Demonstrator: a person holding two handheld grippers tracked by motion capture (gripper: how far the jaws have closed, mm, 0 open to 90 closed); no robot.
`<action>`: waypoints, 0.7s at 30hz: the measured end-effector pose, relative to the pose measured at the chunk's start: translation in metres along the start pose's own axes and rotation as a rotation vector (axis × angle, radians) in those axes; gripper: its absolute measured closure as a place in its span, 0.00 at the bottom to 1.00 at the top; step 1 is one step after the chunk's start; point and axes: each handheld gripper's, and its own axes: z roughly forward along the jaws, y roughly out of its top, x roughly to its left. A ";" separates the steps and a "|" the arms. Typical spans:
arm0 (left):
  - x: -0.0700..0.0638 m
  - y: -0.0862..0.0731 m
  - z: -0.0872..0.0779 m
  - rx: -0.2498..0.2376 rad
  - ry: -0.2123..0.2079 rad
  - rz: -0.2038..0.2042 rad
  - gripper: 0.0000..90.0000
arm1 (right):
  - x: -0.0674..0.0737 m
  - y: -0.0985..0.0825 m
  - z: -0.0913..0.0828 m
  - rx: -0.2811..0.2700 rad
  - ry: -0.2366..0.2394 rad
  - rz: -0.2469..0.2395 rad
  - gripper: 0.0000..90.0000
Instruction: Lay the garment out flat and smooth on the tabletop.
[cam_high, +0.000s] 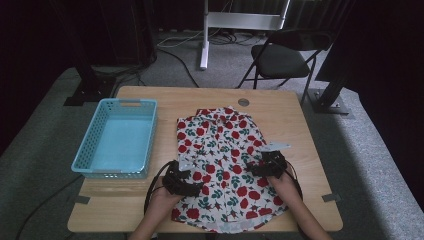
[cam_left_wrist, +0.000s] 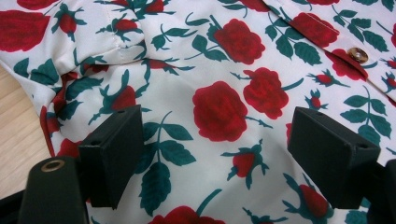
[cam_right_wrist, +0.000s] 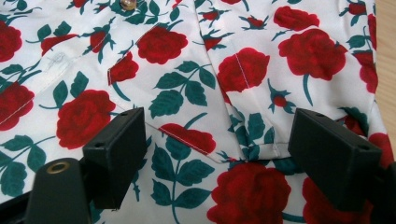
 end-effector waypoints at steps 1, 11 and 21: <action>-0.001 0.001 0.001 0.005 -0.001 0.007 0.21 | -0.001 -0.003 -0.003 0.003 -0.008 0.006 0.21; -0.013 0.012 0.012 -0.001 -0.033 0.060 0.21 | -0.011 -0.026 -0.026 -0.001 -0.051 0.051 0.21; -0.018 0.017 0.016 0.016 -0.062 0.099 0.21 | -0.021 -0.025 -0.037 -0.021 -0.024 0.127 0.21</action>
